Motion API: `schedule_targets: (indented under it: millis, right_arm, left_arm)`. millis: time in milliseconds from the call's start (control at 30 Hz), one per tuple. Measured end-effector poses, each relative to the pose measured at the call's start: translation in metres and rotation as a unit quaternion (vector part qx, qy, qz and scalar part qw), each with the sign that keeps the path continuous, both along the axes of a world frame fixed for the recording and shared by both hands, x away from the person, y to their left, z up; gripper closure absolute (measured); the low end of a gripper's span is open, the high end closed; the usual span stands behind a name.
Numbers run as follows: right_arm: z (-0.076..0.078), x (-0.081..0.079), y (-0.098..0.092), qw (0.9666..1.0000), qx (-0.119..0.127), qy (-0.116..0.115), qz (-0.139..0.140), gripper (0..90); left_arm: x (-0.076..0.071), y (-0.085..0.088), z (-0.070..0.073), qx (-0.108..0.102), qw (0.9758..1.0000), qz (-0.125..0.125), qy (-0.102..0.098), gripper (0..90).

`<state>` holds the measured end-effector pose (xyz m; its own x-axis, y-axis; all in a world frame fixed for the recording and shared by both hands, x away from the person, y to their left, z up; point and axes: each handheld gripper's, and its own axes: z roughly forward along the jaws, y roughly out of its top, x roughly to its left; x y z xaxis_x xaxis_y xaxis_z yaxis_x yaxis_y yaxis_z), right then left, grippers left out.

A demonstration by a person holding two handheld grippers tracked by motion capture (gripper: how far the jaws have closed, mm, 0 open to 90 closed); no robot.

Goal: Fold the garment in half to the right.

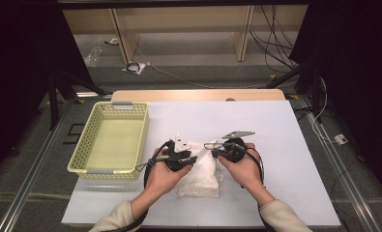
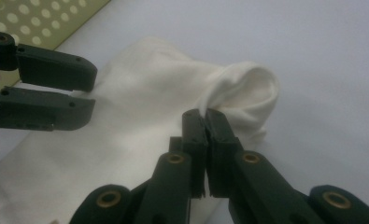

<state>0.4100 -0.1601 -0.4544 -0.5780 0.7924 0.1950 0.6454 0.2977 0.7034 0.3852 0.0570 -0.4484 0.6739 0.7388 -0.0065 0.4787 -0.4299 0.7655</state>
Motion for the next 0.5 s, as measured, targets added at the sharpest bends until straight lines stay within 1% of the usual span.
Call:
schedule_targets:
  millis: [67,133,200,267,367,433,500]
  right_arm:
    - [0.001,-0.002,-0.003,0.9999,-0.004,0.006,-0.009,88.4]
    - [0.0,-0.004,-0.005,0.9998,-0.014,0.006,-0.011,88.4]
    - [-0.004,-0.005,-0.008,0.9994,-0.021,0.02,-0.018,88.4]
    - [-0.01,-0.005,-0.011,0.999,-0.02,0.03,-0.024,88.4]
    - [-0.016,-0.004,-0.012,0.9982,-0.026,0.048,-0.024,88.3]
    - [-0.018,-0.004,-0.011,0.9984,-0.026,0.043,-0.023,87.6]
    - [-0.017,-0.003,-0.011,0.9987,-0.025,0.04,-0.021,84.6]
  left_arm:
    - [0.0,0.0,-0.002,0.003,1.0,0.001,-0.001,67.5]
    - [0.001,-0.001,-0.004,0.004,1.0,0.001,0.0,67.5]
    - [0.001,-0.002,-0.006,0.011,0.9999,0.001,0.0,67.5]
    - [0.002,-0.002,-0.008,0.011,0.9999,0.003,0.001,67.6]
    - [0.001,-0.002,-0.008,0.015,0.9999,-0.001,0.0,67.4]
    - [-0.001,-0.002,-0.007,0.016,0.9999,-0.005,-0.001,67.0]
    - [-0.006,0.0,-0.005,0.015,0.9998,-0.009,-0.003,66.6]
